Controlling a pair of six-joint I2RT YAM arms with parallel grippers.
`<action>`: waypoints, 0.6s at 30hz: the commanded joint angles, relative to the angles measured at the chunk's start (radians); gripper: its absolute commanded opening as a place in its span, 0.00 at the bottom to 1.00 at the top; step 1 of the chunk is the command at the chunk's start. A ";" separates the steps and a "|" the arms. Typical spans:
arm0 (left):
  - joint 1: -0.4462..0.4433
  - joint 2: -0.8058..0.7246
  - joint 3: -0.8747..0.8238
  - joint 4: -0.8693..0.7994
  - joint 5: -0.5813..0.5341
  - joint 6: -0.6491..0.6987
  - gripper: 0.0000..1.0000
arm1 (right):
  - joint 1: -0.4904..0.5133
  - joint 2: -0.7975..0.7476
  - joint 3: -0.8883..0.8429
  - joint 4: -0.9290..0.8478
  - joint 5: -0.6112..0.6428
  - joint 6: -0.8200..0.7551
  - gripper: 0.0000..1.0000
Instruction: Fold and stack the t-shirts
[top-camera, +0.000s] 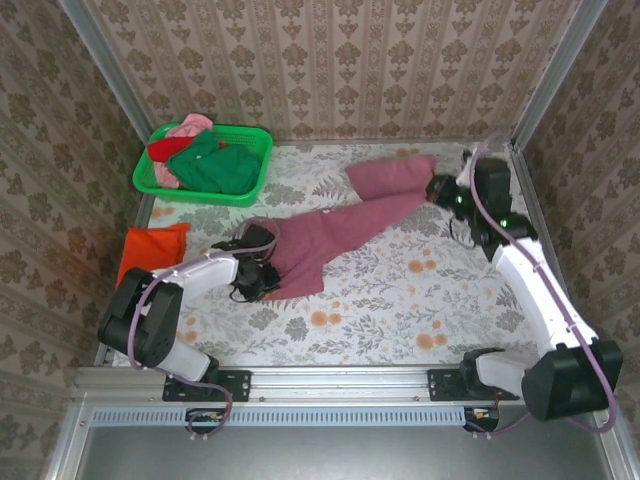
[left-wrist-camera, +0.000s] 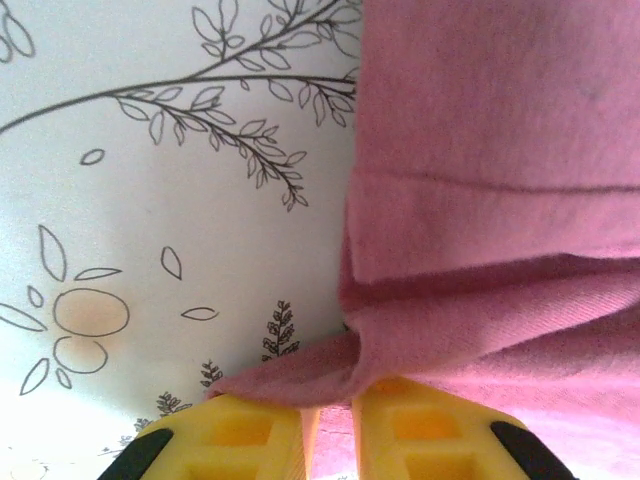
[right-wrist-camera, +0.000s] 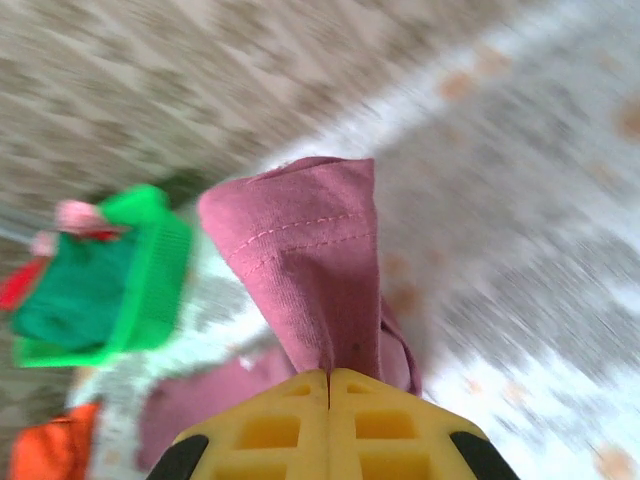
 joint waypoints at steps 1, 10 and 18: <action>-0.030 0.030 -0.054 -0.055 0.006 0.021 0.19 | -0.011 -0.027 -0.170 -0.091 0.135 0.056 0.00; -0.110 -0.095 -0.099 -0.157 0.027 0.002 0.22 | -0.057 0.070 -0.284 -0.158 0.177 0.125 0.03; -0.022 -0.332 -0.080 -0.218 -0.028 -0.003 0.64 | -0.060 0.040 -0.231 -0.139 0.170 0.060 0.60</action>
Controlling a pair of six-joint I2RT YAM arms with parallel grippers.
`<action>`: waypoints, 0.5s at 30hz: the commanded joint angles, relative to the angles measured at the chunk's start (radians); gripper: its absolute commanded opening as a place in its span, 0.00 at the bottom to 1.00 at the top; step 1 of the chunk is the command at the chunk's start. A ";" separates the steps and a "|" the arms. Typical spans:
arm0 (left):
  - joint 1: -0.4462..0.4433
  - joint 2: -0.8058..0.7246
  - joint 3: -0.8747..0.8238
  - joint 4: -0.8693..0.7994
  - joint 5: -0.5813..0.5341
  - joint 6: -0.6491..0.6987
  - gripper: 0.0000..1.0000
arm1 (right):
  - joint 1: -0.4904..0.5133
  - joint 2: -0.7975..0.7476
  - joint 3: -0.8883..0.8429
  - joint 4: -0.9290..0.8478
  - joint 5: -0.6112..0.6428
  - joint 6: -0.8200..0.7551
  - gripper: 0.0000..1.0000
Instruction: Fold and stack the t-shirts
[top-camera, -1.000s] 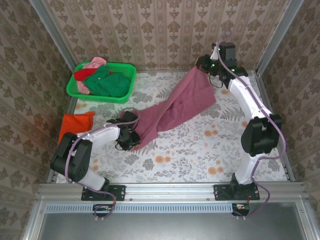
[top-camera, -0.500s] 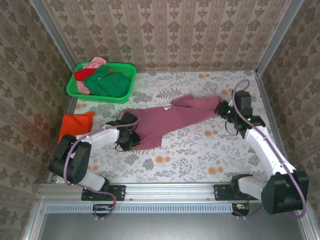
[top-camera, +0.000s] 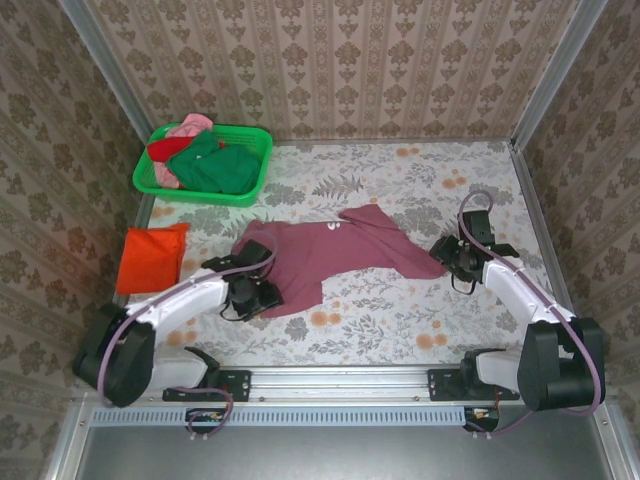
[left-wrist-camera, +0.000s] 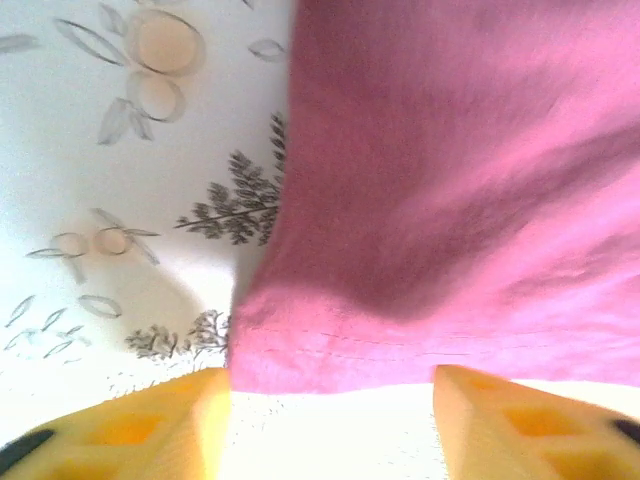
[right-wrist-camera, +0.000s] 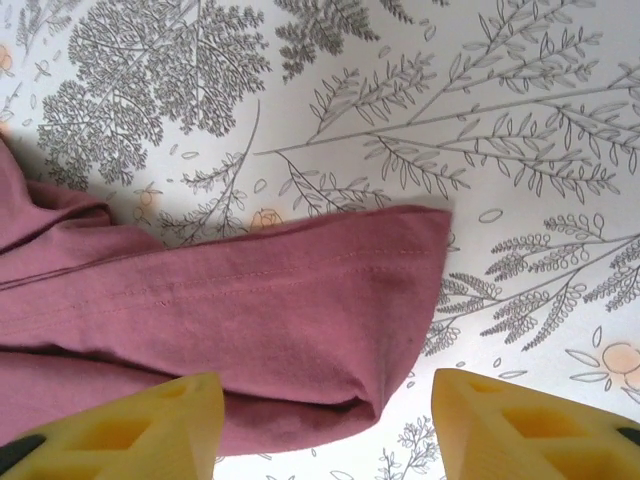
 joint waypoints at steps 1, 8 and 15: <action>0.071 -0.079 0.012 -0.066 -0.029 -0.011 0.67 | -0.003 -0.024 0.052 0.004 0.018 -0.029 0.61; 0.203 -0.005 0.064 -0.042 -0.007 0.078 0.58 | -0.001 0.002 0.059 0.025 -0.037 -0.015 0.64; 0.193 0.171 0.148 0.012 0.019 0.099 0.48 | 0.000 0.008 0.056 0.031 -0.052 -0.004 0.66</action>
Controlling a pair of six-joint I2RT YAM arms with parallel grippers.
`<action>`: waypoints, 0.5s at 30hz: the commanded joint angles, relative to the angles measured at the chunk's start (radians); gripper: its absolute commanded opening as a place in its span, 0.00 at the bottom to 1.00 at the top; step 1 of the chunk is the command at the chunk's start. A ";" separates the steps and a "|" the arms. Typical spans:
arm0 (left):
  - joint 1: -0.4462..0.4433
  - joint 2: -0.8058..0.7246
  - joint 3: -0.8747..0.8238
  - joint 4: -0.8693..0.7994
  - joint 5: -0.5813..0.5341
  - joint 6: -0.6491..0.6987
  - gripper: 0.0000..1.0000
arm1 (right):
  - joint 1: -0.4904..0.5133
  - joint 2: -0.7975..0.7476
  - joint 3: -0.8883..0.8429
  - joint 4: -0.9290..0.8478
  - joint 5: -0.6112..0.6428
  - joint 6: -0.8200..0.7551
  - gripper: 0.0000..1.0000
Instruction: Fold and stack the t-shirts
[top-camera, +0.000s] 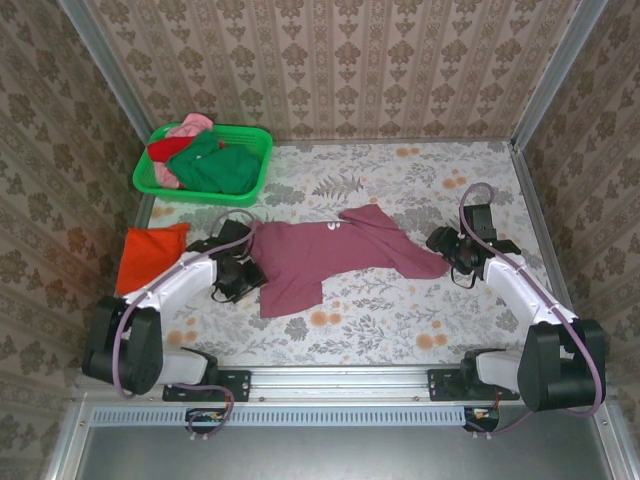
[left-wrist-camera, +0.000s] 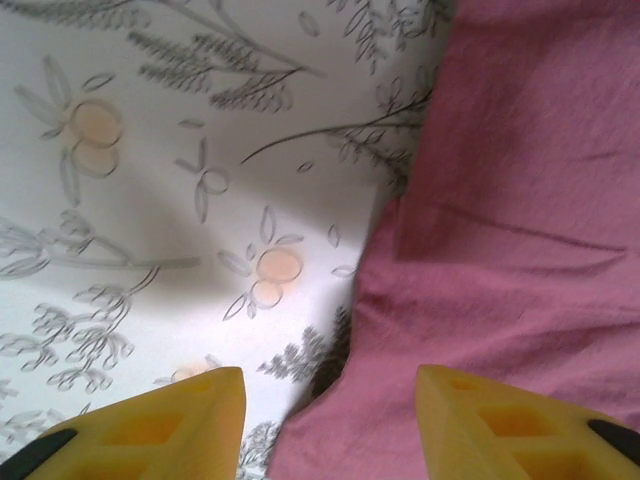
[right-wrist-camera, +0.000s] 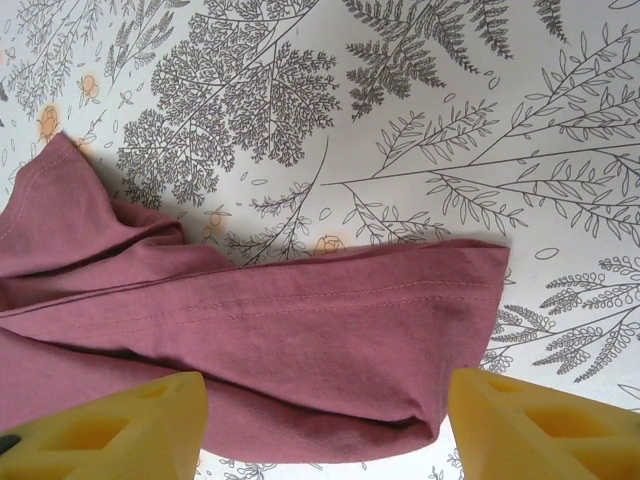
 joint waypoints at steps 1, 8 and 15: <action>-0.010 0.059 0.039 0.030 0.025 0.018 0.48 | 0.000 0.006 0.018 0.002 -0.019 0.000 0.66; -0.046 0.181 0.083 0.050 0.035 -0.021 0.45 | 0.001 -0.008 -0.013 0.009 -0.022 0.011 0.67; -0.121 0.287 0.128 -0.022 0.025 -0.025 0.27 | 0.000 -0.005 -0.022 0.016 -0.014 0.018 0.67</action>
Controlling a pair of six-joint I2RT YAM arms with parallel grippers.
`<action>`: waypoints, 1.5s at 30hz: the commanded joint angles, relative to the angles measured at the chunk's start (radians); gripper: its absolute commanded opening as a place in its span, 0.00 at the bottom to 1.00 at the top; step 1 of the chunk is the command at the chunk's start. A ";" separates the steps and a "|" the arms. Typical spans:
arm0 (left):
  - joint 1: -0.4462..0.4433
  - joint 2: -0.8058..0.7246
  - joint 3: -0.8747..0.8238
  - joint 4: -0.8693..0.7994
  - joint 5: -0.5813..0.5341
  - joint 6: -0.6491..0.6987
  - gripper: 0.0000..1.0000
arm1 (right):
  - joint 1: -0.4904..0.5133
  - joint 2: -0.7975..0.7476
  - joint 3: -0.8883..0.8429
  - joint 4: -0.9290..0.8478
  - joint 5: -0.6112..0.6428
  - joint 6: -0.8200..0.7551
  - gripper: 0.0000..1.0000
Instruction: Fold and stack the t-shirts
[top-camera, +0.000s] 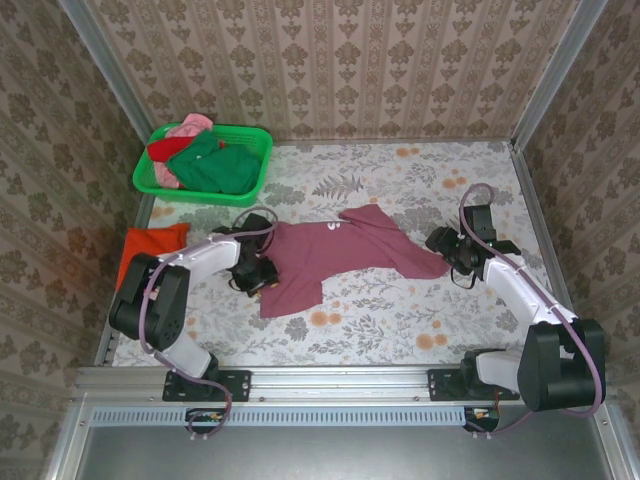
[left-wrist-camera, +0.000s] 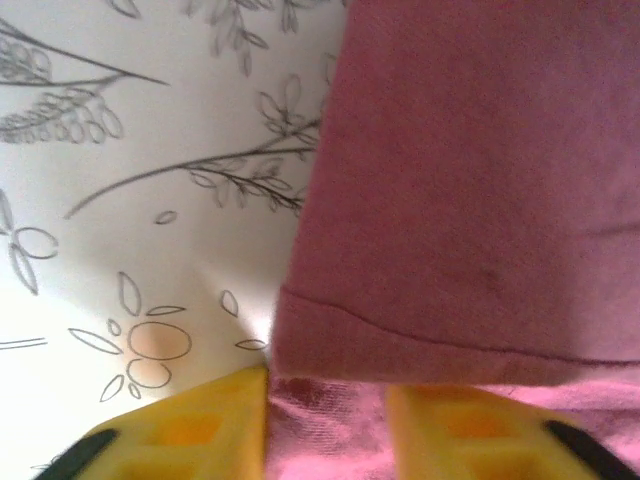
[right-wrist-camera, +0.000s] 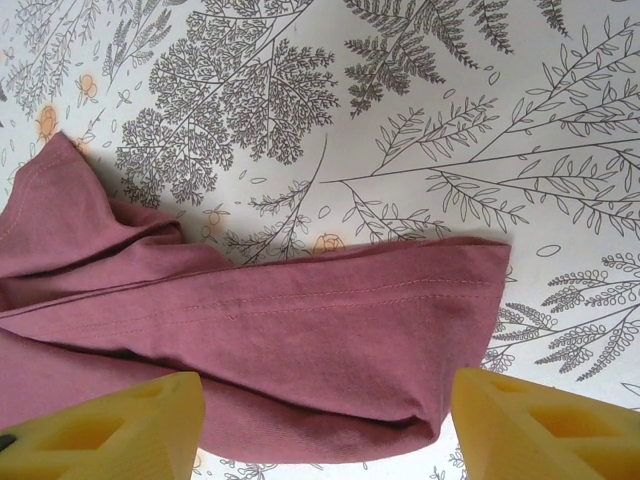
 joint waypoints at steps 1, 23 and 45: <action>-0.036 0.043 0.000 -0.010 0.038 -0.012 0.17 | 0.000 -0.005 -0.014 0.007 -0.009 0.011 0.67; 0.006 -0.185 -0.141 -0.003 0.010 -0.034 0.00 | -0.126 0.296 0.048 -0.008 -0.077 -0.170 0.30; 0.059 -0.269 -0.070 0.031 -0.063 -0.002 0.00 | -0.126 0.303 0.217 -0.084 -0.189 -0.156 0.00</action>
